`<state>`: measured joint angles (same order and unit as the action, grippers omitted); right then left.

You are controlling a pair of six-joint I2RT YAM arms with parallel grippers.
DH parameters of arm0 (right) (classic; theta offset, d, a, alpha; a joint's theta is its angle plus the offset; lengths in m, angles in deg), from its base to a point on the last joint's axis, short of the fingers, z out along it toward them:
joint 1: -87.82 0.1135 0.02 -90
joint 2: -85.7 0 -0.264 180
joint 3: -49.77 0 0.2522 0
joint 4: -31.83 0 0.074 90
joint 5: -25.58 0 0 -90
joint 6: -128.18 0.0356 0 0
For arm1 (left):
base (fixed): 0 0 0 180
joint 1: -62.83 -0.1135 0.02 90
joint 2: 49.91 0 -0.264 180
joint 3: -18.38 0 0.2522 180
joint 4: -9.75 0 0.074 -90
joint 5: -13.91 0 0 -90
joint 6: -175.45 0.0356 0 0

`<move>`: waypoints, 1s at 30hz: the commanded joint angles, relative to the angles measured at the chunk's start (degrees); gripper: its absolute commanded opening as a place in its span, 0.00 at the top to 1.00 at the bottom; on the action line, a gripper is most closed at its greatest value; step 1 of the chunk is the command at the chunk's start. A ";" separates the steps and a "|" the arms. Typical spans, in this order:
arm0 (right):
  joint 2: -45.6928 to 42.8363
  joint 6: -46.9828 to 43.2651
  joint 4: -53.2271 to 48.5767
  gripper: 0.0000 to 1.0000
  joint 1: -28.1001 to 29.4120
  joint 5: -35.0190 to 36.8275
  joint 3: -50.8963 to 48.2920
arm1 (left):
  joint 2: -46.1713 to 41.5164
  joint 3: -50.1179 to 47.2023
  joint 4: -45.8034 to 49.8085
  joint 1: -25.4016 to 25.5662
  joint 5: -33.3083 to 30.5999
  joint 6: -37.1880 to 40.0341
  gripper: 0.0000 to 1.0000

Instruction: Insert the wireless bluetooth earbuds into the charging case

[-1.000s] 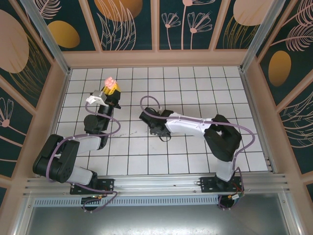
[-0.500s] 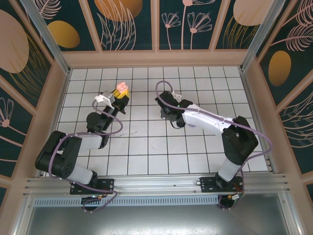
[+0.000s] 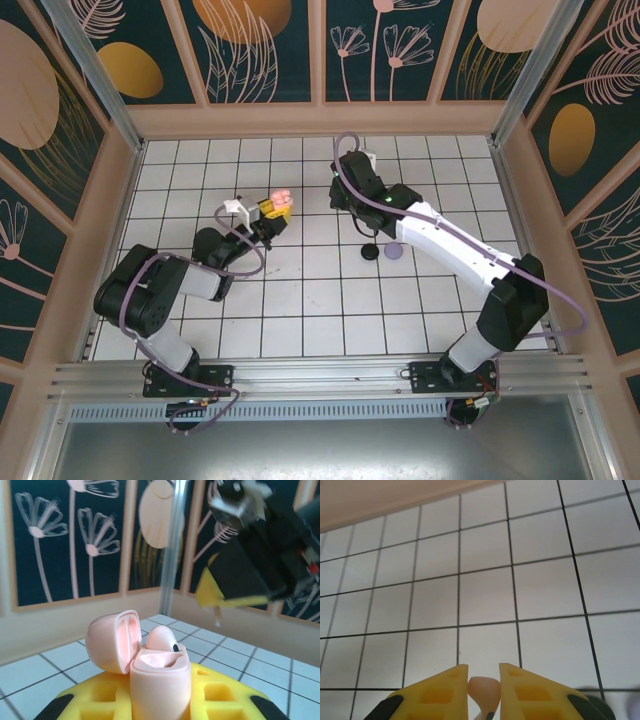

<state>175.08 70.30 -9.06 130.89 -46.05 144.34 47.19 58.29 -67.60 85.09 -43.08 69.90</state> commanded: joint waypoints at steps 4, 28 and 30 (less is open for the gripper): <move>-4.41 -6.57 4.12 0.81 2.15 -0.97 2.50 | 4.66 5.68 -4.57 2.80 6.16 1.34 1.00; -12.39 -23.53 13.79 0.81 8.87 -2.02 -3.04 | 5.17 18.81 8.63 4.88 15.59 15.79 1.00; -12.24 -23.53 13.93 0.81 8.90 -2.02 -3.38 | 5.05 18.80 7.88 4.90 15.70 15.43 1.00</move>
<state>163.96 48.66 2.56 139.30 -47.66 141.83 53.37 75.82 -58.31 89.60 -29.35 84.45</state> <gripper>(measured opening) 0.195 0.218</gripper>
